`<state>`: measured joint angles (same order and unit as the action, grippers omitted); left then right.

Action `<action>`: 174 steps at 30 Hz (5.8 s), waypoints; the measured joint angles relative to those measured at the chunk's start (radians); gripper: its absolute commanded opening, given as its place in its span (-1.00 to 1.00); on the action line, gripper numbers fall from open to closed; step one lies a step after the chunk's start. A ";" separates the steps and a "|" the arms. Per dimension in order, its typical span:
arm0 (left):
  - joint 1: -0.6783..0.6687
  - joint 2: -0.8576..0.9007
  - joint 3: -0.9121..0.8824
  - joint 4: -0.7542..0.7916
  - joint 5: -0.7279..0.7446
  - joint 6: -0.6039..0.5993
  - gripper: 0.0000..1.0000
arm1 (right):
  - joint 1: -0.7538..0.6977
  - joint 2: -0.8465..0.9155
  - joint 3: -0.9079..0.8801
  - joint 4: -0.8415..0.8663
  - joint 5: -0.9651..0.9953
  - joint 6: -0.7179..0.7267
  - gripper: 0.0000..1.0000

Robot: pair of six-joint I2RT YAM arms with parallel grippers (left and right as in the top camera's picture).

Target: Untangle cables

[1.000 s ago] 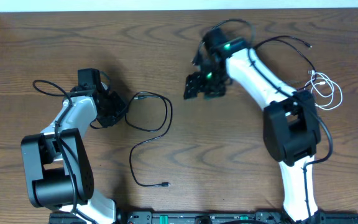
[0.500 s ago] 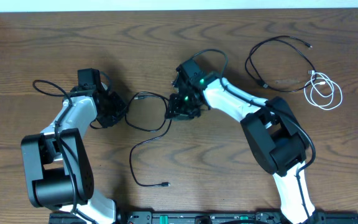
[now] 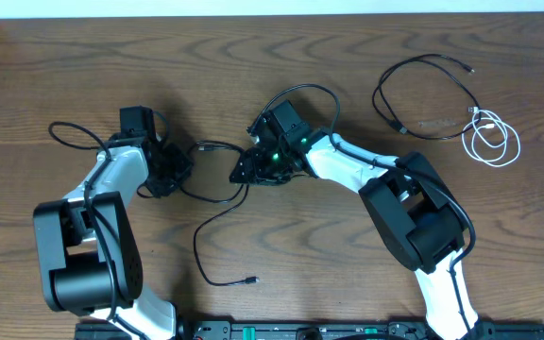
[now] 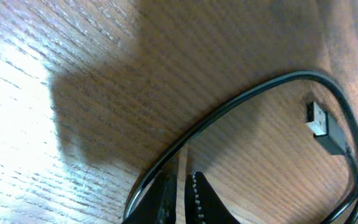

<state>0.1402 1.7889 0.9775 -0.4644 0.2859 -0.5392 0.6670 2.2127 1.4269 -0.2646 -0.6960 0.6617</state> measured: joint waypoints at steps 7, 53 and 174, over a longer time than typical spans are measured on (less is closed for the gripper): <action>0.001 0.010 0.006 -0.002 0.008 -0.017 -0.78 | 0.000 0.006 -0.005 0.043 -0.003 0.011 -0.02; 0.001 -0.050 0.018 -0.003 0.077 0.094 -0.80 | -0.080 -0.159 -0.037 -0.174 0.078 -0.171 0.41; 0.002 -0.055 -0.044 -0.062 -0.179 -0.041 -0.62 | -0.087 -0.008 0.106 -0.158 0.123 -0.237 0.62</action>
<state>0.1421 1.7340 0.9337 -0.5266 0.1074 -0.5800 0.5797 2.2051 1.5326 -0.4225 -0.5732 0.4248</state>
